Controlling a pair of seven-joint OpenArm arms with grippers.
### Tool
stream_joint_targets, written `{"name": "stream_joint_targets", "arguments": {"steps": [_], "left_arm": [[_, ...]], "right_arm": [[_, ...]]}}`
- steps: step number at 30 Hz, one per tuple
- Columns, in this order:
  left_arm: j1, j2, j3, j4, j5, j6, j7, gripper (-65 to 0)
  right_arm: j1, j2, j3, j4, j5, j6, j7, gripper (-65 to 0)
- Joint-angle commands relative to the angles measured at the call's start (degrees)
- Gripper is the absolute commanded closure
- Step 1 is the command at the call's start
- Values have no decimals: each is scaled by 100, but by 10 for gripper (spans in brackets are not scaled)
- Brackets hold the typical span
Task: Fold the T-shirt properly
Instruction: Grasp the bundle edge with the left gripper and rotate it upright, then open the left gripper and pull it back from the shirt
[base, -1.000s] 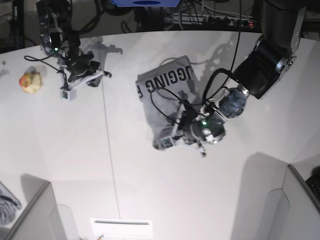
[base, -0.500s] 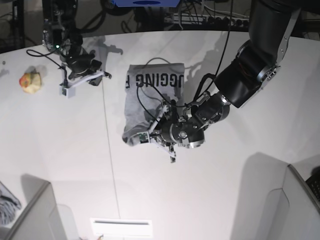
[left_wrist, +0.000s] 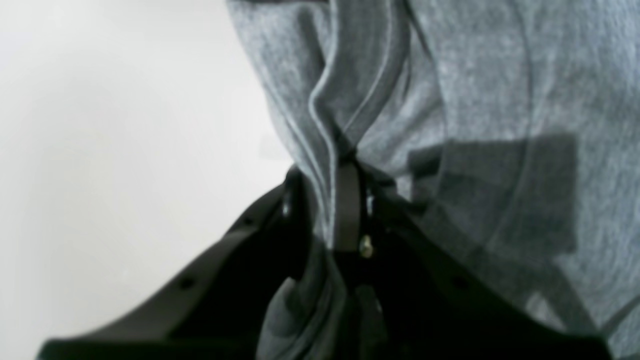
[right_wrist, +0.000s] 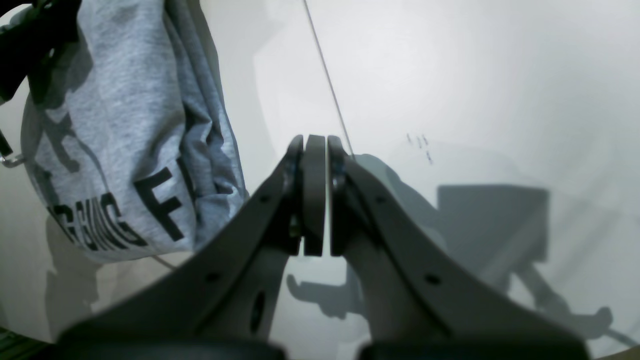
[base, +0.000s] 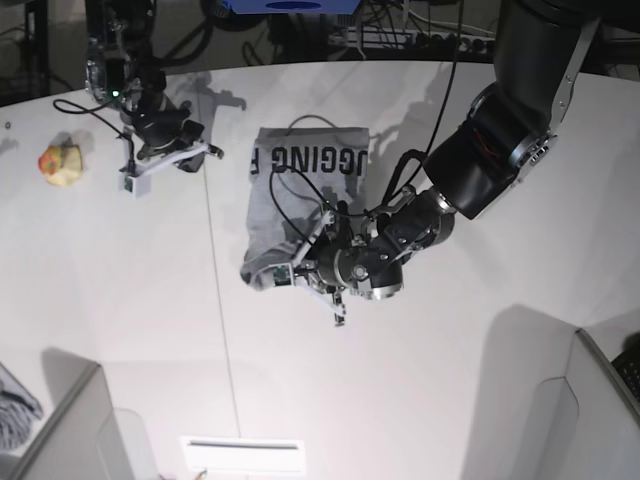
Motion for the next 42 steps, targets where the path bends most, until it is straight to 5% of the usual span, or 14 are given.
{"name": "stream_joint_targets", "arguments": {"steps": [1, 9, 17, 23, 30, 33, 35, 39, 42], "left_arm": [[-131, 10, 17, 23, 48, -110, 137, 0], [-350, 10, -18, 32, 39, -110, 137, -2], [-684, 141, -36, 32, 65, -110, 137, -291], [-825, 185, -440, 313, 30, -74, 137, -393], [239, 124, -2972, 1957, 101, -74, 137, -346], [845, -105, -3544, 2643, 101, -74, 137, -168], [1302, -245, -3798, 3144, 101, -74, 137, -5], [2287, -518, -4379, 4163, 39, -74, 128, 0], [3052, -553, -4924, 4779, 39, -110, 102, 0]], "right_arm": [[45, 28, 6, 112, 23, 0, 78, 0], [54, 28, 6, 112, 23, 0, 78, 0], [63, 10, -3, 112, 32, 0, 78, 0], [63, -87, -3, 112, 14, 0, 113, 0], [-7, -34, 6, 112, -452, 27, 615, 0], [-113, -34, -3, 112, -979, 185, 869, 0], [-174, -34, 50, 103, -1076, 695, 931, 0], [-359, -69, 551, 103, -1076, 1301, 1133, 0], [-544, -78, 700, 112, -1076, 1363, 1283, 0]]}}
